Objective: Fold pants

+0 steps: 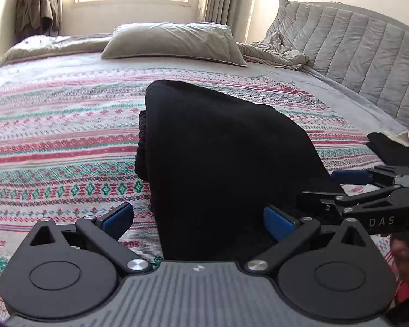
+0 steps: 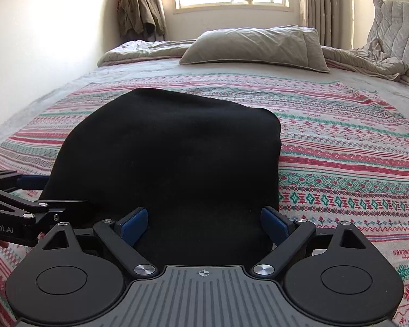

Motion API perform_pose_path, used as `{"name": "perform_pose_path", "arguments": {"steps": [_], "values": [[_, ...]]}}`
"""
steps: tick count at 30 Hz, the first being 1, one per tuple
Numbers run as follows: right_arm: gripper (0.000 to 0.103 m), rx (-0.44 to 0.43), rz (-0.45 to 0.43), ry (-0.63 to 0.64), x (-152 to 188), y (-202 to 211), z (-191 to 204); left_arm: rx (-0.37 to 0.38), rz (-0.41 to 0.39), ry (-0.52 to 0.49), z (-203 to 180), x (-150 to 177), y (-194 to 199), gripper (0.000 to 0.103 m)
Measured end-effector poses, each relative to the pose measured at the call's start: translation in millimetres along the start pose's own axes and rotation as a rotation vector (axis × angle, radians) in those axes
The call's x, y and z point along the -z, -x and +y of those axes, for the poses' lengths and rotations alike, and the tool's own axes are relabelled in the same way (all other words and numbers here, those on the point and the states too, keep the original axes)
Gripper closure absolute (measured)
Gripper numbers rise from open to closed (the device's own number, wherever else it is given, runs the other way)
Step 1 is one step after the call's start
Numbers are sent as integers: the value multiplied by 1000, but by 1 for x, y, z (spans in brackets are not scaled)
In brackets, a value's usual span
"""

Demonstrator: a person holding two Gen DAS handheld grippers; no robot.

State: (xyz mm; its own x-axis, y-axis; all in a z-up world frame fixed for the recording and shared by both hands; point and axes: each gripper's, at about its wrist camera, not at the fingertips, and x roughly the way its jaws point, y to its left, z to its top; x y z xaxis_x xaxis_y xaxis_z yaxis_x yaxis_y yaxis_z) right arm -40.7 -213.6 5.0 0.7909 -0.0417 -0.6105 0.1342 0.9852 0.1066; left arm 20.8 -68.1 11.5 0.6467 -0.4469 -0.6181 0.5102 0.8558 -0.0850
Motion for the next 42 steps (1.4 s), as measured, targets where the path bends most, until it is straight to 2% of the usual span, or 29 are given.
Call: {"name": "perform_pose_path", "arguments": {"steps": [4,9,16,21,27,42], "values": [[10,24,19,-28,1,18,-2,-108,-40,-76,-13,7,20,0],[8,112,11,-32,4,37,0,-214,20,31,-12,8,23,0],[5,139,26,-70,12,46,3,-268,67,63,-17,12,30,0],[3,190,48,-54,18,48,10,-342,113,77,-20,18,25,0],[3,216,90,-20,23,40,15,-412,106,56,-23,20,23,0],[3,220,102,-14,27,36,12,-392,130,24,-34,24,16,0]]}}
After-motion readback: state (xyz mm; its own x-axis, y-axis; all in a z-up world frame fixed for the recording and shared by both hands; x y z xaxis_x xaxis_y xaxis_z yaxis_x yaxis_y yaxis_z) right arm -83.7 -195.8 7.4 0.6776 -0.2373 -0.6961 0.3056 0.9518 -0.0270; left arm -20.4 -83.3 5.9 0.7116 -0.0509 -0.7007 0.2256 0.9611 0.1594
